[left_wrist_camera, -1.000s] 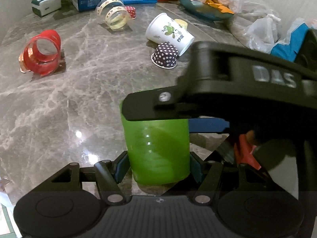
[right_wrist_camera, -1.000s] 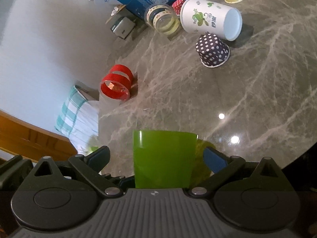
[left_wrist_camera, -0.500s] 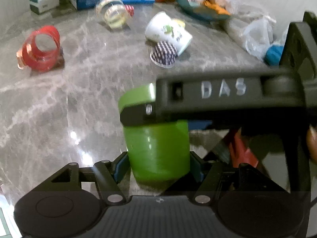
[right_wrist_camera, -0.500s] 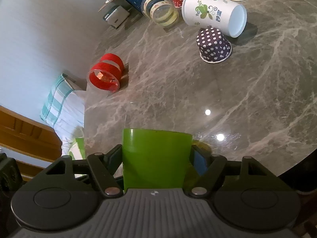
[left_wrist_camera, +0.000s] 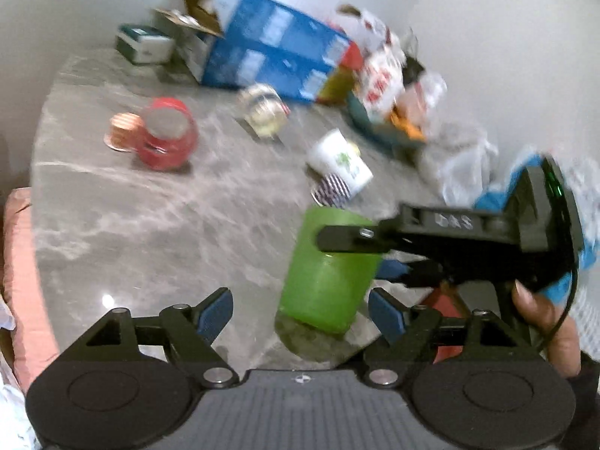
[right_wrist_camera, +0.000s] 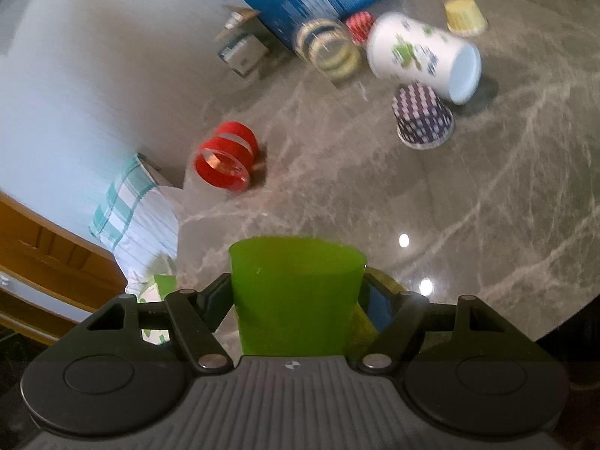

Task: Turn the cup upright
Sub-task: 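Rotate the right tool to turn the green cup upright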

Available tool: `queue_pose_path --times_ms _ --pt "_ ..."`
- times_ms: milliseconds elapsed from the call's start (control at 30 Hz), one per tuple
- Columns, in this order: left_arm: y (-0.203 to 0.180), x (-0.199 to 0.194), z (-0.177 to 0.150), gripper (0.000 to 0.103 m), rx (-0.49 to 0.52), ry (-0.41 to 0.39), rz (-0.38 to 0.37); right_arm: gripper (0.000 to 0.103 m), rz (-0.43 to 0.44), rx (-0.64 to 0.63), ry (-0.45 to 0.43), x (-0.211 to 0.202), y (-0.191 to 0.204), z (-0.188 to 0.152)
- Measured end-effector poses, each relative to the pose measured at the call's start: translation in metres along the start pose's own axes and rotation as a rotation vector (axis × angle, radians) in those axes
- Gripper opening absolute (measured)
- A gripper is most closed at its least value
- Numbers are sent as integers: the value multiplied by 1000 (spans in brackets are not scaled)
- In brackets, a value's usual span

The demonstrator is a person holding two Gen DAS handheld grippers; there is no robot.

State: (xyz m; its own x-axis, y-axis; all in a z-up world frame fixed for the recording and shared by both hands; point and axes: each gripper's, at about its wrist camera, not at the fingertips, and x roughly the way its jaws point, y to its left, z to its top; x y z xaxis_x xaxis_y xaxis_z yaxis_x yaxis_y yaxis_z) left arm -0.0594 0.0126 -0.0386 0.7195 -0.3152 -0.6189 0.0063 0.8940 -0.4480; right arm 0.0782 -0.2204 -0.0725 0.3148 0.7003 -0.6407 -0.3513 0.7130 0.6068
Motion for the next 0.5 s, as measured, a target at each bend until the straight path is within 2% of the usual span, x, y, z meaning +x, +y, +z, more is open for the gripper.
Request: queue_pose_path --times_ms 167,300,400,500 --pt "5 -18 -5 83 34 -99 0 73 16 -89 -106 -15 9 -1" --pt "11 -25 -5 83 -10 -147 -37 73 17 -150 -177 -23 13 -3" --pt "16 -32 -4 82 -33 -194 -43 73 -24 -259 -278 -36 25 -9" --pt "18 -38 -4 82 -43 -246 -57 73 -80 -411 -416 -49 39 -18"
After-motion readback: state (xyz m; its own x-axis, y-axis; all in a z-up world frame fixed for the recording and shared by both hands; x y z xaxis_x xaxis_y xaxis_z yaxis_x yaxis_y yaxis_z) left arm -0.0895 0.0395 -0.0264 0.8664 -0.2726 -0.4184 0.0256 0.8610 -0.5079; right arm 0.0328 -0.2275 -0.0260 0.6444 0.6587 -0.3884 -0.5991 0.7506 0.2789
